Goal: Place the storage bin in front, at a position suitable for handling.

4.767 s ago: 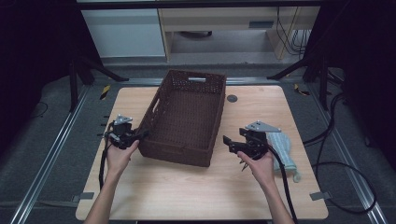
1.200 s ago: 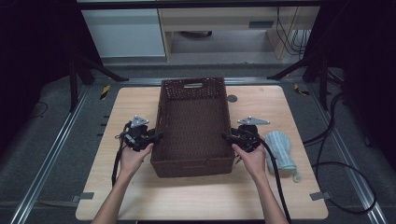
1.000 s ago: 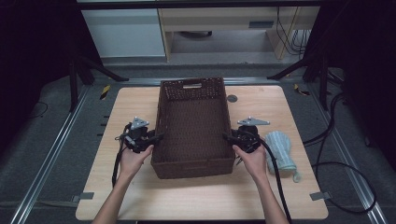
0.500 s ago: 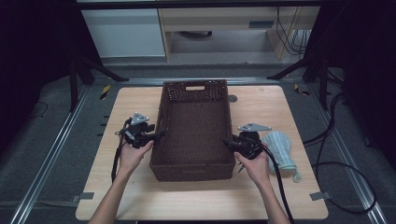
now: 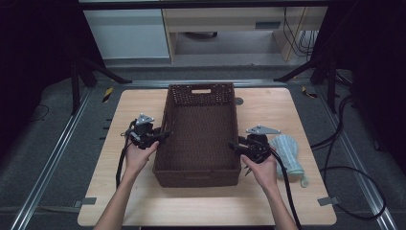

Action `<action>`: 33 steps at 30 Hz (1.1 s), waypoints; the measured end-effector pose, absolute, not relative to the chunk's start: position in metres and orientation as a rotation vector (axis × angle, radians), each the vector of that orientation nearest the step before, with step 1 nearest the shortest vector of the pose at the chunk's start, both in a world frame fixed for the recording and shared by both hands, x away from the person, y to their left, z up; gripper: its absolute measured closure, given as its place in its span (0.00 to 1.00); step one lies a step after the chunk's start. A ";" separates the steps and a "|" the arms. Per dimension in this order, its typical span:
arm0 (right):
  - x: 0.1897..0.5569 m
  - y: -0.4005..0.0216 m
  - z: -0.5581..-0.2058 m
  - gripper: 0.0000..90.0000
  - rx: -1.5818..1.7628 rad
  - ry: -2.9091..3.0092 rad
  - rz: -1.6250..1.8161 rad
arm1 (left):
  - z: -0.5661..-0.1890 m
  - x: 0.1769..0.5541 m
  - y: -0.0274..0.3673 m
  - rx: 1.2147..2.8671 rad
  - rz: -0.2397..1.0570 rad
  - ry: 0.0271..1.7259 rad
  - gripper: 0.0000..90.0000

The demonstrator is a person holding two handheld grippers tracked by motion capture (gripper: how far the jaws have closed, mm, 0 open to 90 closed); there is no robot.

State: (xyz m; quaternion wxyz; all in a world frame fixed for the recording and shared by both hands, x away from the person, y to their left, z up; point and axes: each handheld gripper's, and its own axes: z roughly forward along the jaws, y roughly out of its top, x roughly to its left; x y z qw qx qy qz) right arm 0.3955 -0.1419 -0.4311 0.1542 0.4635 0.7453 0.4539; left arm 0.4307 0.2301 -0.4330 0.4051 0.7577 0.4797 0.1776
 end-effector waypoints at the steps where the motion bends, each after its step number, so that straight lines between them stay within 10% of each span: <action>1: 0.398 -0.143 -0.430 0.57 1.333 2.117 1.308 | -0.433 0.430 0.230 1.916 0.447 1.210 0.67; 33: 0.382 -0.136 -0.433 0.71 1.301 2.172 1.215 | -0.432 0.396 0.231 1.931 0.447 1.164 0.67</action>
